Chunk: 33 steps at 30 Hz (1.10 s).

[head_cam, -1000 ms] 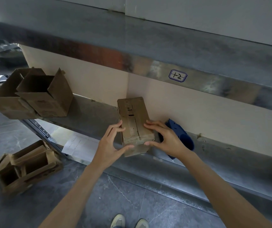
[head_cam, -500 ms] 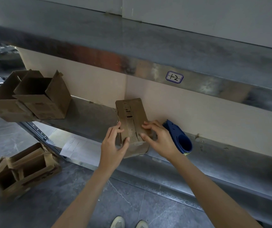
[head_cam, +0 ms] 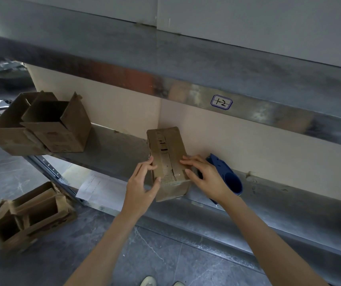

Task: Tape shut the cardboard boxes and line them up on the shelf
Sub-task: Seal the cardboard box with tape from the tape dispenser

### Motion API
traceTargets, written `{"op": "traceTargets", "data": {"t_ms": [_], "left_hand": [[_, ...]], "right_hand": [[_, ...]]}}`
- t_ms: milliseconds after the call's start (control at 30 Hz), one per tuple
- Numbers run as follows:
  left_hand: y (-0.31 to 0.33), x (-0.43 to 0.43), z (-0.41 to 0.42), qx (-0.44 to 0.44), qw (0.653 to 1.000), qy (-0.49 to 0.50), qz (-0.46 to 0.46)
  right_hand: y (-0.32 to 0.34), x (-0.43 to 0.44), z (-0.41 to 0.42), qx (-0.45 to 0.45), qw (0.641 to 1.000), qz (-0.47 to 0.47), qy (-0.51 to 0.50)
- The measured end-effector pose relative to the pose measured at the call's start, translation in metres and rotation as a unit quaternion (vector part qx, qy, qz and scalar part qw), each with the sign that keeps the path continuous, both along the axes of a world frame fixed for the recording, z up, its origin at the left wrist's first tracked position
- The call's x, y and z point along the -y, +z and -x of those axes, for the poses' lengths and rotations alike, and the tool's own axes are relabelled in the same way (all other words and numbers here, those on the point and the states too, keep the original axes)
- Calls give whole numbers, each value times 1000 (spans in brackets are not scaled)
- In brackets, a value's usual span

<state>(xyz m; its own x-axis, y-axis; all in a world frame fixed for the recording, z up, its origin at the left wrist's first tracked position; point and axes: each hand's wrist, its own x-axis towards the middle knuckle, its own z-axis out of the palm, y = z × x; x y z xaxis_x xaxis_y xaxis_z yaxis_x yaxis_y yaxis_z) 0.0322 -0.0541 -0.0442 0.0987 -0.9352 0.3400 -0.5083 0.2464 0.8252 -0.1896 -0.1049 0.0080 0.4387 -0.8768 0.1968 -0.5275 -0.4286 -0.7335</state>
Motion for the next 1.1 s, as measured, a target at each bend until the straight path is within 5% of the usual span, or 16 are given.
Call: {"op": "traceTargets", "data": {"t_ms": [467,767,1100], "left_hand": [[3,-1,0,-37,999,-16,-36],[6,0,-13,-33,997,-58,-34],[0,3,-8,-31,999,-11,-16]], "right_hand": [[5,-3,-4,17,999,-29,-8],[13,6,13,-60,994,-55,67],[9,8,7,8,999,-31,18]]}}
